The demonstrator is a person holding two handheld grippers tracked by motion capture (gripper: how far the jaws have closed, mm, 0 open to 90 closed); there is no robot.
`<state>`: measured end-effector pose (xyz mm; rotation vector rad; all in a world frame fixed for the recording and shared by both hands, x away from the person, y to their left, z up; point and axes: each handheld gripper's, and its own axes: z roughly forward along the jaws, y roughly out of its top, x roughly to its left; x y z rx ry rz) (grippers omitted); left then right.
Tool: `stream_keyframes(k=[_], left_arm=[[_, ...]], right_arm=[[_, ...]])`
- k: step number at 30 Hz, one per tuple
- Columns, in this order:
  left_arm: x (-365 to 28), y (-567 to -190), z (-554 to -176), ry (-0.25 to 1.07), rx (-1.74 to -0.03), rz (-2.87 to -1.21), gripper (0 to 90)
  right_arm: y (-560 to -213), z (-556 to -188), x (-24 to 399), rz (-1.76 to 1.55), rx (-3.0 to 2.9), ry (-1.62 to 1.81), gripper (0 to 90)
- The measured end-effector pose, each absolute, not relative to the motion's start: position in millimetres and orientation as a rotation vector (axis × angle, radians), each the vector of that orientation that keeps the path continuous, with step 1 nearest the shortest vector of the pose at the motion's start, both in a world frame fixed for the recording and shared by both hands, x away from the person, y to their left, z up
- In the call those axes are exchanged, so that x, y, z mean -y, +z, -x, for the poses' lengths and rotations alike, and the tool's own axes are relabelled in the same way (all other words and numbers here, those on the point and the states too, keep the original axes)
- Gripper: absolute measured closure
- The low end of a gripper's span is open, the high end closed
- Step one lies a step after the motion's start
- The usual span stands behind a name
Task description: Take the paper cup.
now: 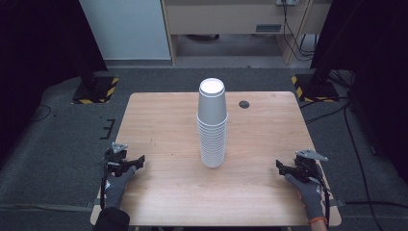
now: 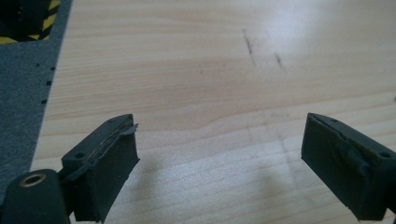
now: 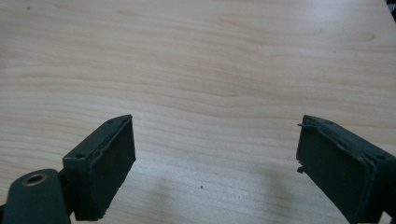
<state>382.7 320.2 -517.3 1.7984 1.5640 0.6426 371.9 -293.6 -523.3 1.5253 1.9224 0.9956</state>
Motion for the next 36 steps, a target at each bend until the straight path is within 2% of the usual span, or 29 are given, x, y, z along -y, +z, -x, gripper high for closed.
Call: stream_keyframes(k=[4, 7, 20, 22, 36], left_arm=[[-320, -510, -376, 0.657, -1.556, -1.729, 10.6], [-319, -507, -370, 0.619, -1.588, -1.636, 11.4], [-302, -495, -365, 0.646, -1.478, -1.639, 11.9], [-299, -493, -363, 0.658, -1.453, -1.636, 15.0], [-287, -490, -360, 0.655, -1.420, -1.632, 12.8]], right_arm=[[-519, -370, 290, -1.503, -1.911, 1.005, 12.3], [-513, -369, 287, -1.475, -1.911, 1.042, 12.4], [-481, -362, 275, -1.361, -1.862, 1.226, 12.0], [-475, -360, 273, -1.339, -1.856, 1.250, 12.0], [-440, -356, 262, -1.228, -1.802, 1.387, 12.2]])
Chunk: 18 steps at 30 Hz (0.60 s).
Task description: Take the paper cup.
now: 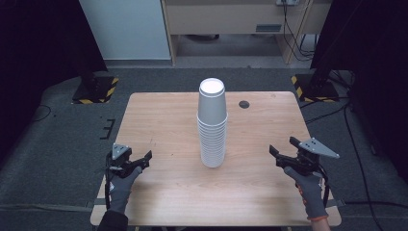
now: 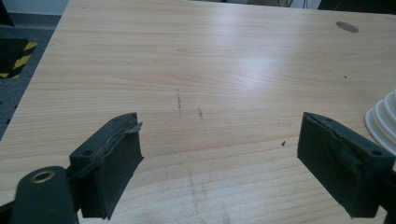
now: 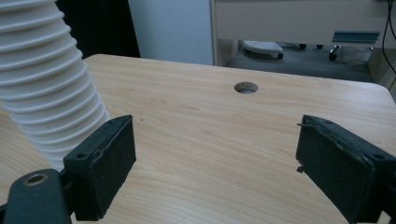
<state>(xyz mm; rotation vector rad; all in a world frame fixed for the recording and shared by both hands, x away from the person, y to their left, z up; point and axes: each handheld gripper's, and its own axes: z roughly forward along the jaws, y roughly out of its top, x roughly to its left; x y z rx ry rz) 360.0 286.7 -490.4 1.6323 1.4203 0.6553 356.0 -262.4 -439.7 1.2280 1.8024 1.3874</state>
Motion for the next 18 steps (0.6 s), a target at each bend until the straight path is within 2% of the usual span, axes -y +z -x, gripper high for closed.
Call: stream_keyframes(k=[18], left_arm=[[-275, -496, -358, 0.657, -1.402, -1.664, 13.1]], right_arm=[[-393, -360, 242, -1.125, -1.726, 1.481, 12.3]])
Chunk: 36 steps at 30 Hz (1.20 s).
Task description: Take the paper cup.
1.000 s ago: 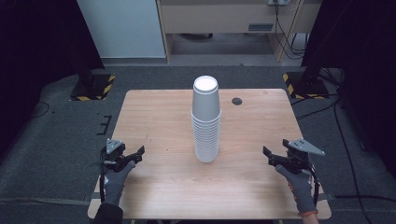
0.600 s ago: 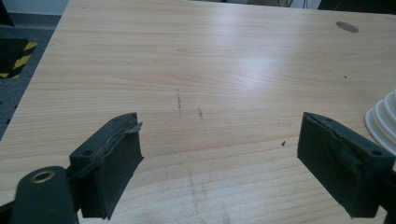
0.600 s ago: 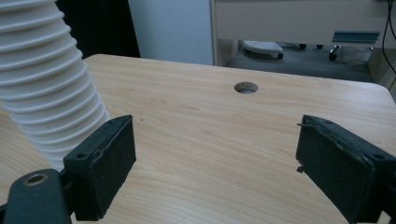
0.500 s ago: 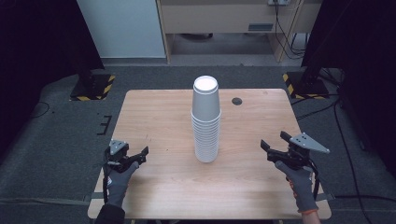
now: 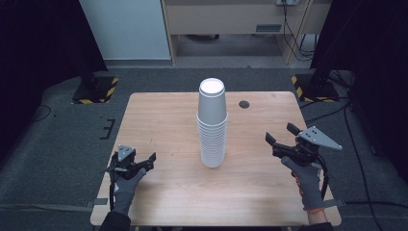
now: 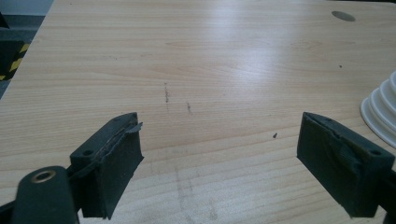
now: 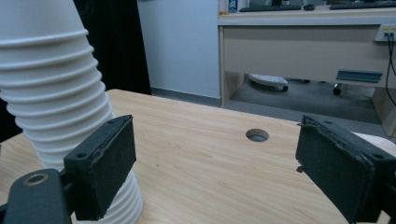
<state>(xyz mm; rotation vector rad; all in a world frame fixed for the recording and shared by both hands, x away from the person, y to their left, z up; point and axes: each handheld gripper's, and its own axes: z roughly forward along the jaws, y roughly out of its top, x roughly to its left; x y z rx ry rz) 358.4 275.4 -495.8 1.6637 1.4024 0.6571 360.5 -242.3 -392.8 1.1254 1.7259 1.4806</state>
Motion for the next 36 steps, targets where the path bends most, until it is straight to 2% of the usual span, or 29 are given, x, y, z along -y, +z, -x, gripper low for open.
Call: stream_keyframes(k=[17, 36], left_arm=[[-270, -499, -358, 0.646, -1.391, -1.677, 12.6], [-266, -502, -357, 0.640, -1.374, -1.690, 11.7]], right_arm=[[-357, -371, 220, -1.061, -1.692, 1.590, 12.2], [-321, -387, 175, -0.951, -1.738, 1.665, 11.9]])
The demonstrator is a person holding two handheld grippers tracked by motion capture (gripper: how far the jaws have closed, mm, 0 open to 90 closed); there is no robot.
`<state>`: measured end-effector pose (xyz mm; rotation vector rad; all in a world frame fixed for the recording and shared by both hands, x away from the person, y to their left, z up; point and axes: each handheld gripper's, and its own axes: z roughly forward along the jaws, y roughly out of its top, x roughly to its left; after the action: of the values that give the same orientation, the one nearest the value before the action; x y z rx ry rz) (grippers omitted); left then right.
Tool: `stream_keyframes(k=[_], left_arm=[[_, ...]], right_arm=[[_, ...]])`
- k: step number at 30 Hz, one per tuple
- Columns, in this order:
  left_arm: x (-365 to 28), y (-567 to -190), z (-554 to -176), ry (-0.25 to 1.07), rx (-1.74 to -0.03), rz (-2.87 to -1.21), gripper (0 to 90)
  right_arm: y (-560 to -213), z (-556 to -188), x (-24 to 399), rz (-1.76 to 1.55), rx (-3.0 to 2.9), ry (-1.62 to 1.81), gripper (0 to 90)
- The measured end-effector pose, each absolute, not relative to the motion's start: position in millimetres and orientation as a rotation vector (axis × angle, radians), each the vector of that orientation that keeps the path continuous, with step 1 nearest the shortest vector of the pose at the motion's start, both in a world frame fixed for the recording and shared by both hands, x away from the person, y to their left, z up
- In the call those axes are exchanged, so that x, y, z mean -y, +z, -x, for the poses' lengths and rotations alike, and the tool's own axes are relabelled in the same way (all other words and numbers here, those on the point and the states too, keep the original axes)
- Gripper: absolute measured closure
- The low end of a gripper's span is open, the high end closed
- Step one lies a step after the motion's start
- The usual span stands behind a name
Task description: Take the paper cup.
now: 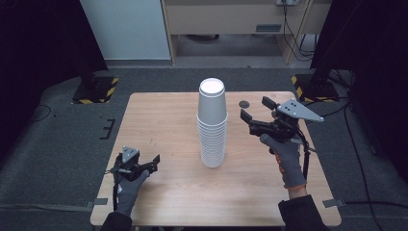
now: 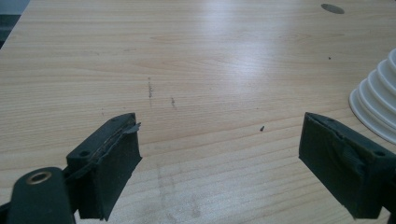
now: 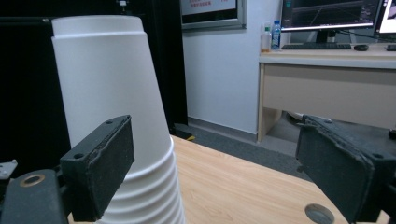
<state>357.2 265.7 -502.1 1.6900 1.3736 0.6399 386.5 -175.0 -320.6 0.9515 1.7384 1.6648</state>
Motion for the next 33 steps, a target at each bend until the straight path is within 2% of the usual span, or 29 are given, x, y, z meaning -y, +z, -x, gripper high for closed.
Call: stream_keyframes(k=[14, 33], left_arm=[[-264, -503, -357, 0.644, -1.362, -1.691, 11.7], [-263, -503, -357, 0.642, -1.350, -1.685, 11.8]], right_arm=[[-305, -393, 143, -0.891, -1.767, 1.723, 11.6], [-309, -400, 105, -0.834, -1.850, 1.752, 10.1]])
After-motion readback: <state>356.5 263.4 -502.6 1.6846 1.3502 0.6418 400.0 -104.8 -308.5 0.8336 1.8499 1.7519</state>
